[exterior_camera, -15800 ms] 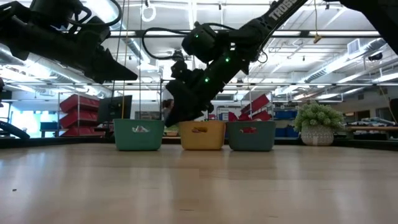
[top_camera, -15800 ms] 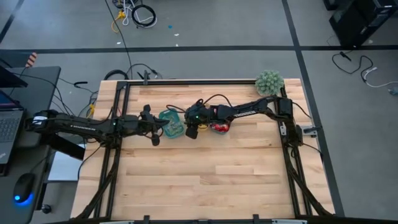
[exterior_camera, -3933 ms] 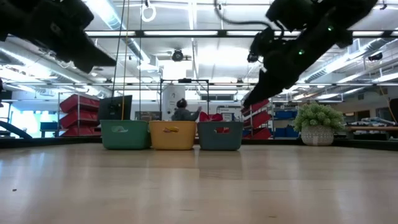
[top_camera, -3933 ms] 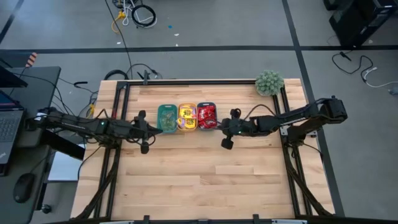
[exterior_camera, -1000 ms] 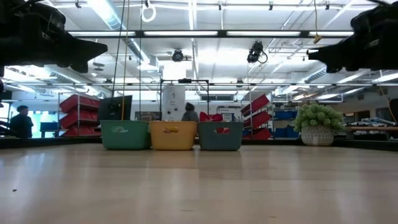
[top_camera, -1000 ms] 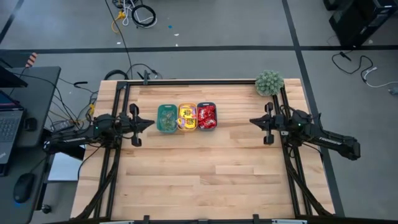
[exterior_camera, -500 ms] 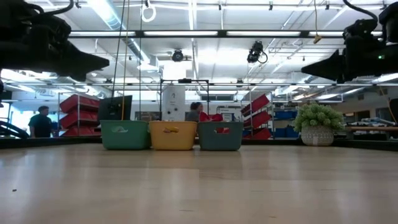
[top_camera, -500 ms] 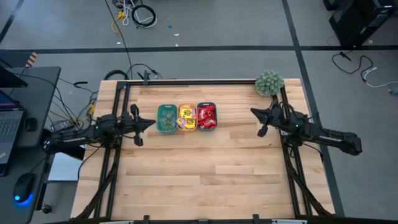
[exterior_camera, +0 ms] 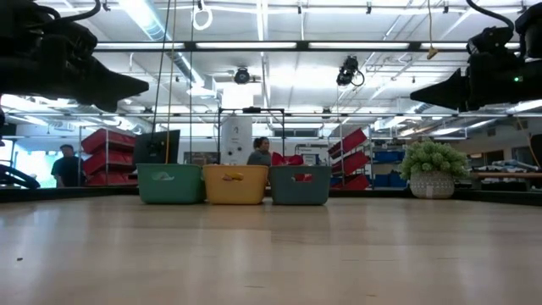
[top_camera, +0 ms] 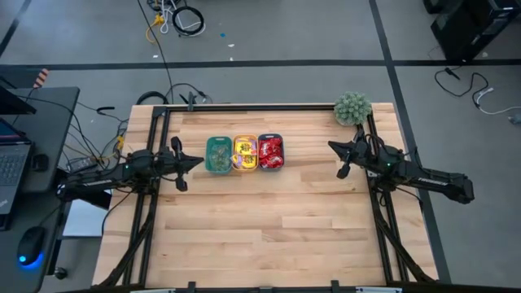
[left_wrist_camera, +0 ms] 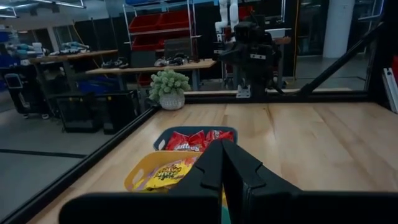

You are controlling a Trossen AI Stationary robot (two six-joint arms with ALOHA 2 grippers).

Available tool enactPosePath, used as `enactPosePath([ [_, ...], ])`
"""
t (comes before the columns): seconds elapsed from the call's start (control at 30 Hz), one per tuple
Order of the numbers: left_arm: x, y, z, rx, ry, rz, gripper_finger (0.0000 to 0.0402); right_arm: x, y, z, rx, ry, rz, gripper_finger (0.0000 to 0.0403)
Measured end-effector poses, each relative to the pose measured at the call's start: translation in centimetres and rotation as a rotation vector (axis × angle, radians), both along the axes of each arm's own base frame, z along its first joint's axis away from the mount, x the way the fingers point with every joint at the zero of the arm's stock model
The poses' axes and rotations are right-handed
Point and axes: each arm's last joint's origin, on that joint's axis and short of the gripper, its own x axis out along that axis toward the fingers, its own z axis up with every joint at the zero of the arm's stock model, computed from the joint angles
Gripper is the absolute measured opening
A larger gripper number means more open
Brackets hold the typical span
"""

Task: Sort candy
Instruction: Return to Home Position

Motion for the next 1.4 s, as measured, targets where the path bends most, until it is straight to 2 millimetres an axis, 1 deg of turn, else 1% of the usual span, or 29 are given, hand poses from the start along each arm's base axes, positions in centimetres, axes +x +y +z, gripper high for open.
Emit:
enactPosePath([
  [1.4, 0.00, -0.01, 0.05, 0.005, -0.005, -0.002, 0.0006, 0.00, 0.00, 0.01, 0.000, -0.001, 0.000, 0.0004],
])
